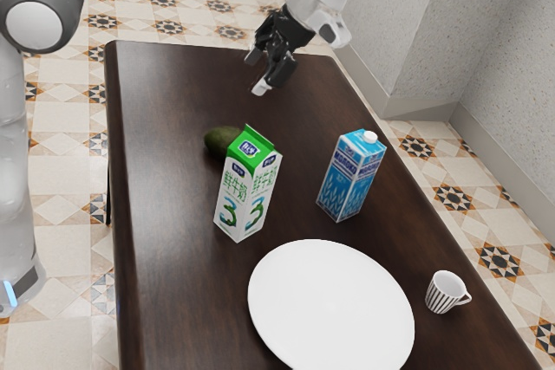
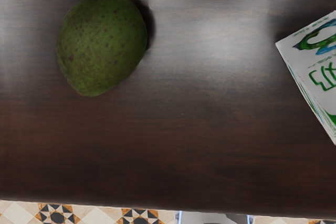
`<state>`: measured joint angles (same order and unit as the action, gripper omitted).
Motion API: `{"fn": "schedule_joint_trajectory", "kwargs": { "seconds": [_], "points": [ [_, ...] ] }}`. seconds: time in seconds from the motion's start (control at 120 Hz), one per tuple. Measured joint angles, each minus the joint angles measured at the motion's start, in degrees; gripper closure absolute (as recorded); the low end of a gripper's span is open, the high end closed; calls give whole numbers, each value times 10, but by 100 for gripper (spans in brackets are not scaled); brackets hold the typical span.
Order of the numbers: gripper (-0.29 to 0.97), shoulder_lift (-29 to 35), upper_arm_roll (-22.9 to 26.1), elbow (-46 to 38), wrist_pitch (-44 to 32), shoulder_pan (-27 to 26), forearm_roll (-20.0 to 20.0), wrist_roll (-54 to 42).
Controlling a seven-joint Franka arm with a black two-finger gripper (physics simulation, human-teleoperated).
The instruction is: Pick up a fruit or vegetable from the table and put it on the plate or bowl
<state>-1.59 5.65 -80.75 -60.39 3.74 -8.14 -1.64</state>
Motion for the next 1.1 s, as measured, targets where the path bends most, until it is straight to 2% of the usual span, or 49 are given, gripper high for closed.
{"fn": "schedule_joint_trajectory", "kwargs": {
  "seconds": [0.133, 0.308, 0.4, 0.5, 0.633, 0.892, 1.025, 1.1],
  "points": [
    [0, 1, 1, -7, -120, -15, -8, -6],
    [0, 0, 1, -8, -195, -34, -13, -8],
    [0, 9, 1, -24, -213, -38, -11, -3],
    [0, 66, -2, -75, -224, -38, -9, 0],
    [0, 166, -3, -183, -233, 39, 8, -3],
    [0, 248, -22, -339, -260, 73, 42, -19],
    [0, 265, -42, -367, -270, 77, 46, -33],
    [0, 236, -44, -361, -279, 90, 43, -53]
  ]
}}
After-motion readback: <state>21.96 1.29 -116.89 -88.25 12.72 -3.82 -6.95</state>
